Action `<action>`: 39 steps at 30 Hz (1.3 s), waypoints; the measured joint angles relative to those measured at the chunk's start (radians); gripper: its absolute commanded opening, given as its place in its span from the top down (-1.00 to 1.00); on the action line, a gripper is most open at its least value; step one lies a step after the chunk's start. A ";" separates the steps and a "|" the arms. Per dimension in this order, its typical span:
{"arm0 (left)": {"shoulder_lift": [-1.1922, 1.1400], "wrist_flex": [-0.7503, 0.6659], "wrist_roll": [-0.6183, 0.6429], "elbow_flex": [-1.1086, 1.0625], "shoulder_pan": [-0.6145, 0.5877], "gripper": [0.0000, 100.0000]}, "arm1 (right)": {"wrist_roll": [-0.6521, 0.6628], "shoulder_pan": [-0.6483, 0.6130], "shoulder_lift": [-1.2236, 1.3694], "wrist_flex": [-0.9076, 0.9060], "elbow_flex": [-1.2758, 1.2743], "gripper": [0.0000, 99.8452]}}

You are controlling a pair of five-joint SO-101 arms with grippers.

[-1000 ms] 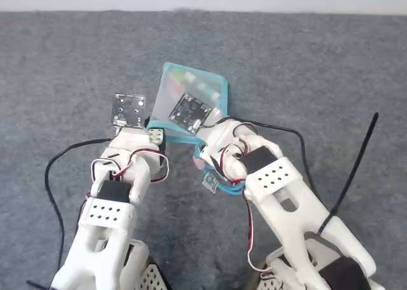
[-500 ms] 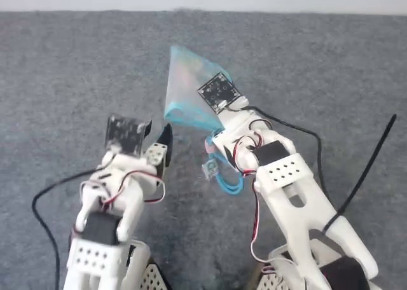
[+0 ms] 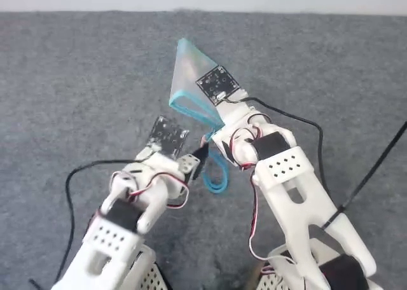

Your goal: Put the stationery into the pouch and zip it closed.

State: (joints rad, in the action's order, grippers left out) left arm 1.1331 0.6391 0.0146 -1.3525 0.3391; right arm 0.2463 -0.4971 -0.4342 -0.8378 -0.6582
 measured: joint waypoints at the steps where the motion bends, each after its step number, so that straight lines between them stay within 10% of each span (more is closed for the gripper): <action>1: -0.046 -0.020 -0.003 0.002 0.006 0.63 | 0.000 -0.002 0.000 0.000 0.000 0.99; 16: -0.247 -0.129 -0.009 0.026 0.009 0.99 | 0.020 -0.017 0.000 -0.003 -0.012 0.99; 39: -0.247 -0.147 -0.011 0.049 -0.232 0.98 | 0.083 -0.034 -0.005 0.092 -0.086 0.99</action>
State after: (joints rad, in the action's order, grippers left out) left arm 0.8861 0.4918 0.0038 -1.3034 0.1074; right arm 0.3291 -0.5309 -0.4388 -0.7457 -0.7442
